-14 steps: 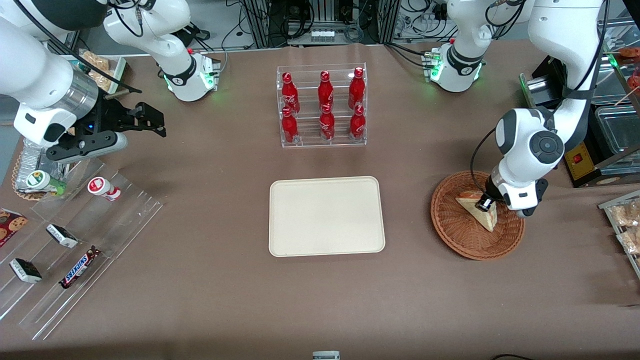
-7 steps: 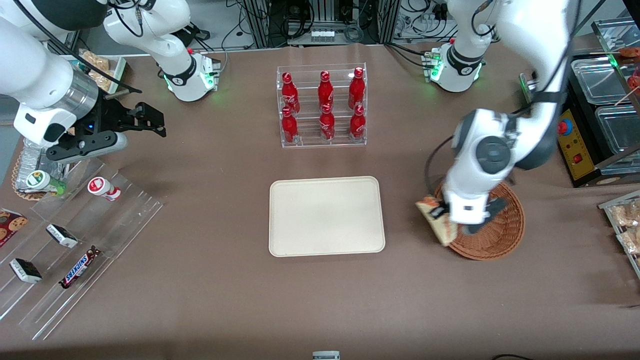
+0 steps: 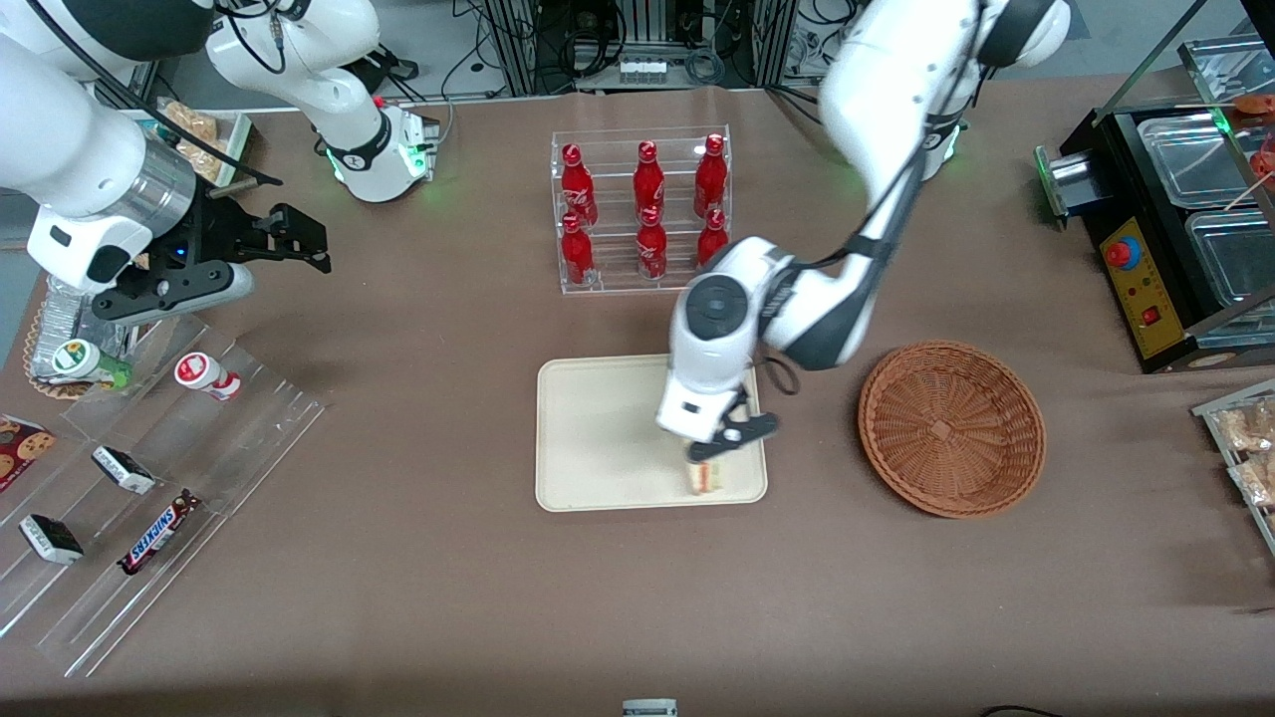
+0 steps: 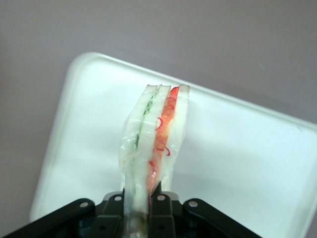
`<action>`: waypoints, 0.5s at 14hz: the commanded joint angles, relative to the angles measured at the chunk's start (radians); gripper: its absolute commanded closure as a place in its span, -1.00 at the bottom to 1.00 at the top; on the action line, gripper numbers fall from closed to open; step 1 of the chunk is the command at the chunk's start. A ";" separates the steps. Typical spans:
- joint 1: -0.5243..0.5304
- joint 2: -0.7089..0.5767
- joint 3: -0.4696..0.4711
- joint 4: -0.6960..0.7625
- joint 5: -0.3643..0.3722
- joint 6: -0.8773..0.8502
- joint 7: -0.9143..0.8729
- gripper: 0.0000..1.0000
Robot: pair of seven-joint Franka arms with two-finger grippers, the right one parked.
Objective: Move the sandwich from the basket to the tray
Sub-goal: 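Carry the sandwich with the left gripper over the cream tray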
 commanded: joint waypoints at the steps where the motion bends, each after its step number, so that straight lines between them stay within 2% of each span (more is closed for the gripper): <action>1: -0.056 0.053 0.019 0.067 0.048 0.026 -0.002 0.92; 4: -0.085 0.068 0.016 0.045 0.043 0.032 -0.016 0.87; 6: -0.092 0.074 0.017 0.027 0.047 0.034 -0.042 0.69; 7: -0.092 0.076 0.017 0.015 0.047 0.046 -0.051 0.09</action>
